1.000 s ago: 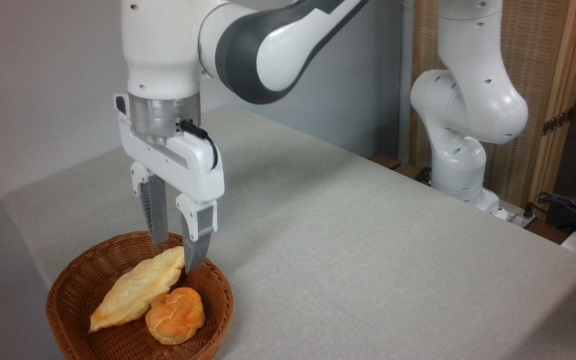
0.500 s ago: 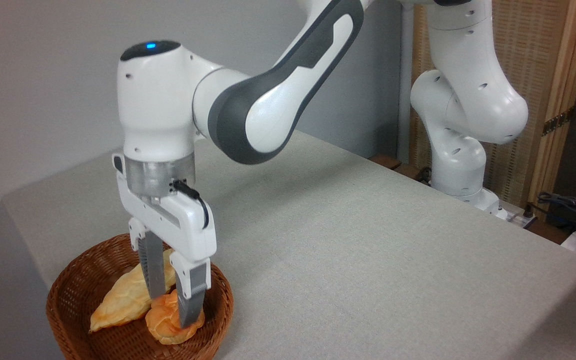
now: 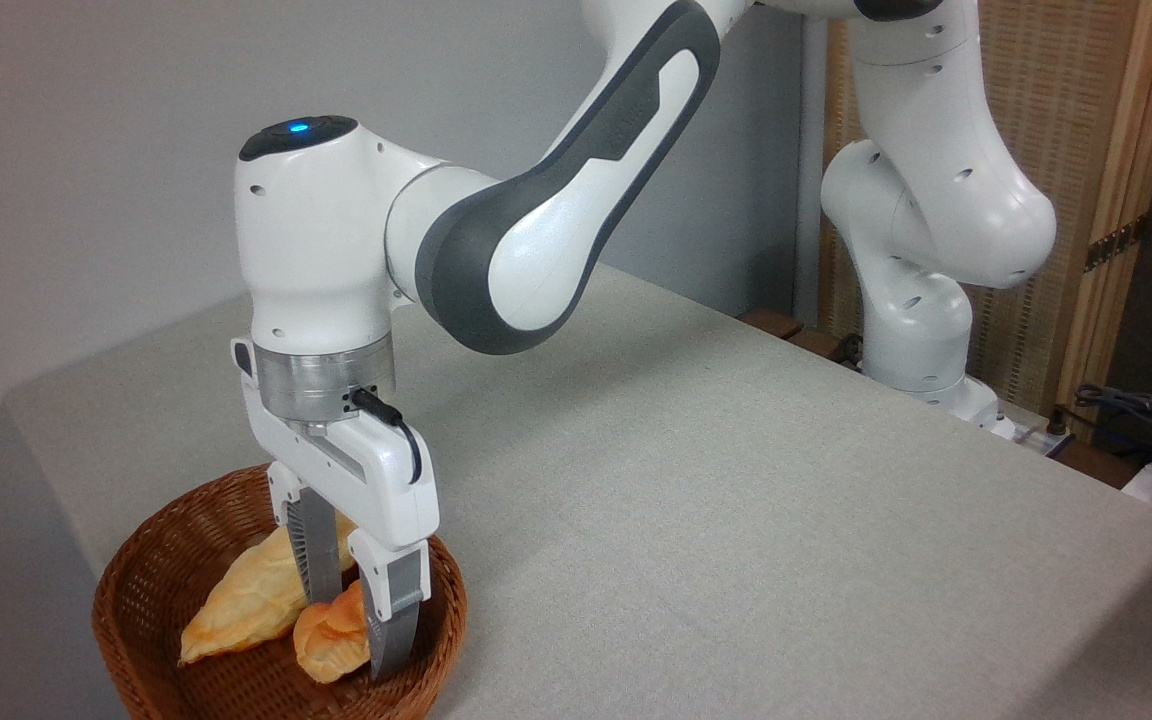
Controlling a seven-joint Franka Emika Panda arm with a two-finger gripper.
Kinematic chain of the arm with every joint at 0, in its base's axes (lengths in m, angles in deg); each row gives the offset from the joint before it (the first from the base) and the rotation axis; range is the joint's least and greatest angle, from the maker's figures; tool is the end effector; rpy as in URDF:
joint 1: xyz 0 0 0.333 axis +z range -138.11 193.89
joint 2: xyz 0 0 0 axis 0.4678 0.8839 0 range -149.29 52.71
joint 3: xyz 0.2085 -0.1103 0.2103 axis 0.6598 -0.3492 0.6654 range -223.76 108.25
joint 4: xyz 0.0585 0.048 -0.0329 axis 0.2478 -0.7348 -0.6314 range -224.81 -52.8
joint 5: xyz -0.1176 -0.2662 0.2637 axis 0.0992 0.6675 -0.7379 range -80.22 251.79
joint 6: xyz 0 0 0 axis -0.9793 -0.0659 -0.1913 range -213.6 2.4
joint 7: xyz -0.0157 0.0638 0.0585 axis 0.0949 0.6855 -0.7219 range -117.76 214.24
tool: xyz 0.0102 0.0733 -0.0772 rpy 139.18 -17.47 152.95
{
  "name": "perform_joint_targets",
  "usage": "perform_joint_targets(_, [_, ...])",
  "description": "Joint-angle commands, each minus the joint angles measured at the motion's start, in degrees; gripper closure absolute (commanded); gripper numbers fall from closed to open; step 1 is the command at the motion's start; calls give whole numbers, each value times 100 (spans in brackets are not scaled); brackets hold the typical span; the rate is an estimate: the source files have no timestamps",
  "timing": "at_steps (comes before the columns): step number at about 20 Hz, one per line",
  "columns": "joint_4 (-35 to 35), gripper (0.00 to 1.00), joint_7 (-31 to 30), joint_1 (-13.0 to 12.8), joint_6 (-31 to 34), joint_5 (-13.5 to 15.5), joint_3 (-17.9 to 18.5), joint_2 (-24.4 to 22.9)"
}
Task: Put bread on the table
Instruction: 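Close the gripper on the round golden bun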
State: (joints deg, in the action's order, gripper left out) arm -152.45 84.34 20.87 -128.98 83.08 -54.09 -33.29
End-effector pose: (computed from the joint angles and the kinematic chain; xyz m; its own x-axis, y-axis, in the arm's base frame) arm 0.6446 -0.0394 0.4187 0.7386 -0.6615 0.1296 -0.6415 -0.7489 -0.1663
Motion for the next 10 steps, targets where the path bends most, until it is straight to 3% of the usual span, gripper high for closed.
perform_joint_targets(1, [82,49,90,-19,-13,-98,11,29])
perform_joint_targets(10, [90,49,81,-27,13,-98,11,-6])
